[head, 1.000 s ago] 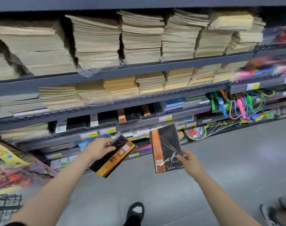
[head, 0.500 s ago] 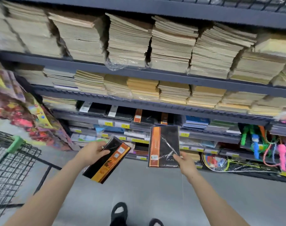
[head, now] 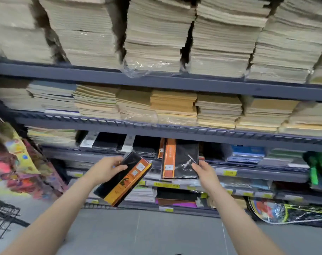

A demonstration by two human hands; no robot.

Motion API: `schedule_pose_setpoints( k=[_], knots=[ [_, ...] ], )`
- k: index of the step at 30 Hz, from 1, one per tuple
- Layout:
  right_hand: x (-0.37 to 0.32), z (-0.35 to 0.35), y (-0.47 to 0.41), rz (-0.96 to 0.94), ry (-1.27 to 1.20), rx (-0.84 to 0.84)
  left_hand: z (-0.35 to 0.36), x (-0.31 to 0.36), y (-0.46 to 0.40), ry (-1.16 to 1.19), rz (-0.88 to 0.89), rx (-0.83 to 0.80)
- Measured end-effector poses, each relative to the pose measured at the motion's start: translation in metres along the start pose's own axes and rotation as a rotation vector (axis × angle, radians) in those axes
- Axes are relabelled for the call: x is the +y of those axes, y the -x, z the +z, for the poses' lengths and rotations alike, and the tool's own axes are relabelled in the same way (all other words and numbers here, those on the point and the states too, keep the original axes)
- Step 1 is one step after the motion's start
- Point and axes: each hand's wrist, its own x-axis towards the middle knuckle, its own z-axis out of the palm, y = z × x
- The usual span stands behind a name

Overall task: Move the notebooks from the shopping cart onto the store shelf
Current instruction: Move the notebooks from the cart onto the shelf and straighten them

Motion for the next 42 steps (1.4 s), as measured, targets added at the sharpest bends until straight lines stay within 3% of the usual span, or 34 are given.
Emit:
schedule_pose_setpoints(
  k=[6,12,19,29,34,37,42],
  knots=[
    [0.013,0.023,-0.067,-0.139,0.051,0.093,0.039,-0.035,-0.062,0.087,0.112,0.104],
    [0.041,0.027,-0.081,-0.405,0.309,0.16,0.063,-0.061,-0.087,0.111,0.31,0.085],
    [0.086,0.045,-0.094,-0.687,0.271,0.239,0.088,-0.085,-0.111,0.023,0.415,0.116],
    [0.074,0.047,-0.092,-0.648,0.517,0.334,0.111,-0.051,-0.112,-0.045,0.447,0.012],
    [0.105,0.043,-0.077,-0.783,0.332,0.514,0.129,-0.056,-0.111,-0.062,0.449,-0.062],
    [0.137,0.051,-0.072,-0.791,0.338,0.404,0.149,-0.059,-0.106,-0.076,0.451,-0.104],
    [0.164,0.072,-0.087,-0.591,0.472,-0.114,0.18,-0.029,-0.105,-0.085,0.592,-0.176]
  ],
)
